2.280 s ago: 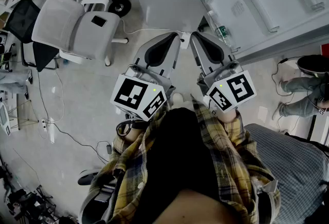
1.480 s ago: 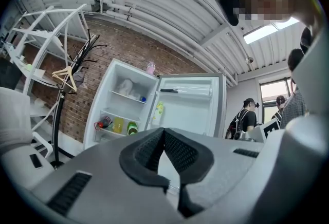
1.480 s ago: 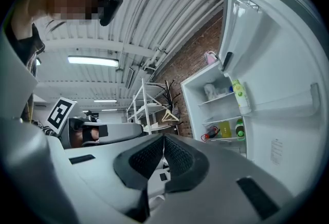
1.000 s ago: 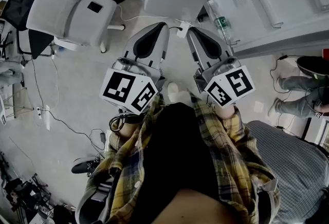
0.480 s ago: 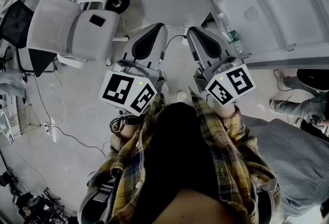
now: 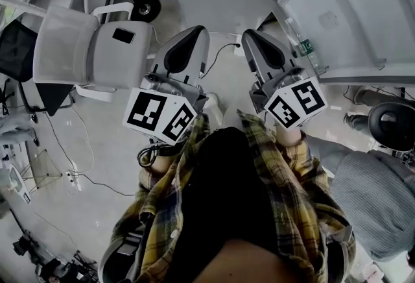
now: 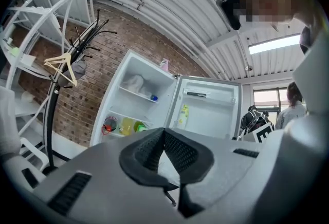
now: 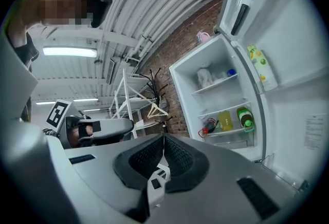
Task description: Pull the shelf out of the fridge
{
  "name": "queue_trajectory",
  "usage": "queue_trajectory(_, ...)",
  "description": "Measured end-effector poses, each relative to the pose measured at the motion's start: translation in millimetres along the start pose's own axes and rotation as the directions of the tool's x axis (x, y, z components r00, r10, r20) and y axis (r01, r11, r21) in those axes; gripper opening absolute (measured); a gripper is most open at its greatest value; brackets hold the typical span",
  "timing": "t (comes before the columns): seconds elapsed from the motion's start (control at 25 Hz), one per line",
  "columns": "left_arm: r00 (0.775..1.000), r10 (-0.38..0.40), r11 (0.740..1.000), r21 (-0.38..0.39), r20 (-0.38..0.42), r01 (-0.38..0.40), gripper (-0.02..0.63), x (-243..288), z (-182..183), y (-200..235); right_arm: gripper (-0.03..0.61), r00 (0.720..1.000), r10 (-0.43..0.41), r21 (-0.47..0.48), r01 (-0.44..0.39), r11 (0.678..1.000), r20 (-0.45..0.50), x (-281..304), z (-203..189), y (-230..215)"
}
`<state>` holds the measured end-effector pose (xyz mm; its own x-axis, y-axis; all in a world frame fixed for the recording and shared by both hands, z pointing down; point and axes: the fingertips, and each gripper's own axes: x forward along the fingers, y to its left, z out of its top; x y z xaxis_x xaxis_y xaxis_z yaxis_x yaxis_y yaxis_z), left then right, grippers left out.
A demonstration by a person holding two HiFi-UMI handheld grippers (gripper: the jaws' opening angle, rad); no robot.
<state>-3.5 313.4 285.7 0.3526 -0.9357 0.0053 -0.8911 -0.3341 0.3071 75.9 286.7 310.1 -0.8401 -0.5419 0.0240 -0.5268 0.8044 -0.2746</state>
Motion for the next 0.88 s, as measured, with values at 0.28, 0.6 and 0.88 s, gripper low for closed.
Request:
queue_trajectory(0.28, 0.998, -0.034, 0.999, -0.041, -0.046, 0.032, 0.003, 26.5, -13.7, 19.6, 0.02, 0.998, -0.06, 0.041, 0.061, 0.997, -0.019, 10.5, -7.4, -24.1)
queue_trajectory(0.6, 0.998, -0.007, 0.999, -0.054, -0.062, 0.004, 0.003, 81.5, -23.7, 42.3, 0.02, 0.996, -0.079, 0.064, 0.082, 0.995, -0.042, 31.4, -10.3, -86.1)
queue_trajectory(0.88, 1.0, 0.021, 0.999, -0.031, -0.023, -0.022, 0.003, 158.9, -8.6, 64.6, 0.02, 1.0, -0.024, 0.069, 0.025, 0.997, -0.015, 77.4, 17.2, -149.5)
